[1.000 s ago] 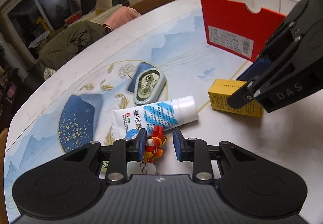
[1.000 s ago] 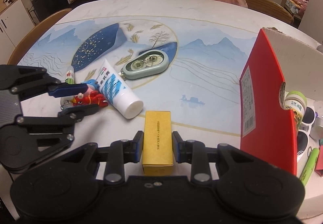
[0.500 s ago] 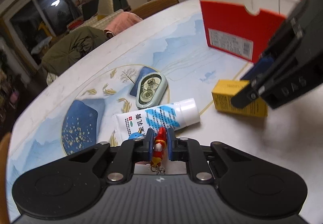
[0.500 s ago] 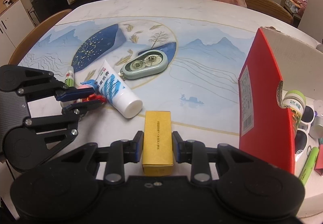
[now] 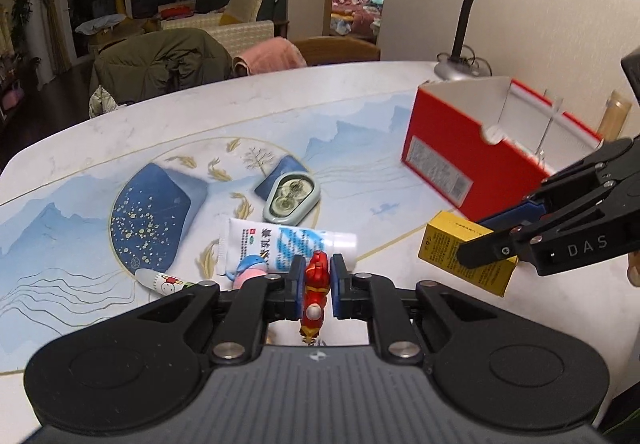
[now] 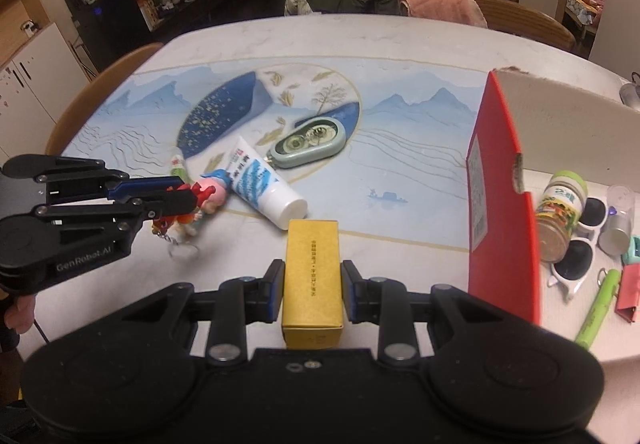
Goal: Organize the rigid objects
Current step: 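Grasp the red dragon keychain with the left tool, then carry the keychain and yellow box with both tools into the red box, then open the right tool to drop the yellow box while the left tool releases the keychain, then withdraw both open tools from the box toward the items on the table, then grasp the white cream tube with the right tool while the left tool grasps the green-white marker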
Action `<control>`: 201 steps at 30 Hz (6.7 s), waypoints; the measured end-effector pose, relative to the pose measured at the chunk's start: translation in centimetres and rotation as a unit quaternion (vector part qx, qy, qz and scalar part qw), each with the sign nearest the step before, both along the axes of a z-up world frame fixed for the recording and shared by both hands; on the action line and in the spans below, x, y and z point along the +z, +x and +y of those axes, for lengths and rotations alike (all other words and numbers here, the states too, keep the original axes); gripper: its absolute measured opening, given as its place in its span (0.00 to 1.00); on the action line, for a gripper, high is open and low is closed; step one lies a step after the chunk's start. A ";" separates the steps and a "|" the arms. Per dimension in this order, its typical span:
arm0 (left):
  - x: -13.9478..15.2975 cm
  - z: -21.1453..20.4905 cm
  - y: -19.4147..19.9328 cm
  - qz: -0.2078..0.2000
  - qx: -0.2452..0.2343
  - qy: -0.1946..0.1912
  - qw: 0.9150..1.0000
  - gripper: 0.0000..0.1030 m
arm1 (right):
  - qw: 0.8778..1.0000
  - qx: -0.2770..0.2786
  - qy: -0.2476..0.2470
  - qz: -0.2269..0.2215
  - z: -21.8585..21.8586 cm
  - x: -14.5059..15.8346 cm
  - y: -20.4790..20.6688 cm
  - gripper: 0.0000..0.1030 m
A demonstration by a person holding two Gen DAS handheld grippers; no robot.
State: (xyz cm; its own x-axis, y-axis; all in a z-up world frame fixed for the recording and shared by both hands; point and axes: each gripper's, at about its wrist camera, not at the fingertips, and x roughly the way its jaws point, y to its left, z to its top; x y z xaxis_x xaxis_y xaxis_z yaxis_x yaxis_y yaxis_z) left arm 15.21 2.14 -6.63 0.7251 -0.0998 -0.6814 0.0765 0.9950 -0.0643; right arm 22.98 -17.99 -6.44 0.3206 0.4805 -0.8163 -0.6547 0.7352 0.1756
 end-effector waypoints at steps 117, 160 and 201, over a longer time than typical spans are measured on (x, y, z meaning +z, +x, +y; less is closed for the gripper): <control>4.9 -17.4 7.6 0.008 -0.029 -0.041 0.999 0.12 | 0.996 -0.057 0.012 -0.073 -17.3 5.3 5.4 0.72; -0.1 7.0 0.7 0.036 0.166 -0.058 0.984 0.88 | 0.996 0.050 -0.023 -0.063 5.1 1.5 -0.6 0.77; -6.2 9.3 5.2 0.123 0.243 -0.101 0.957 0.43 | 0.973 0.191 -0.108 -0.074 14.0 -6.4 2.8 0.56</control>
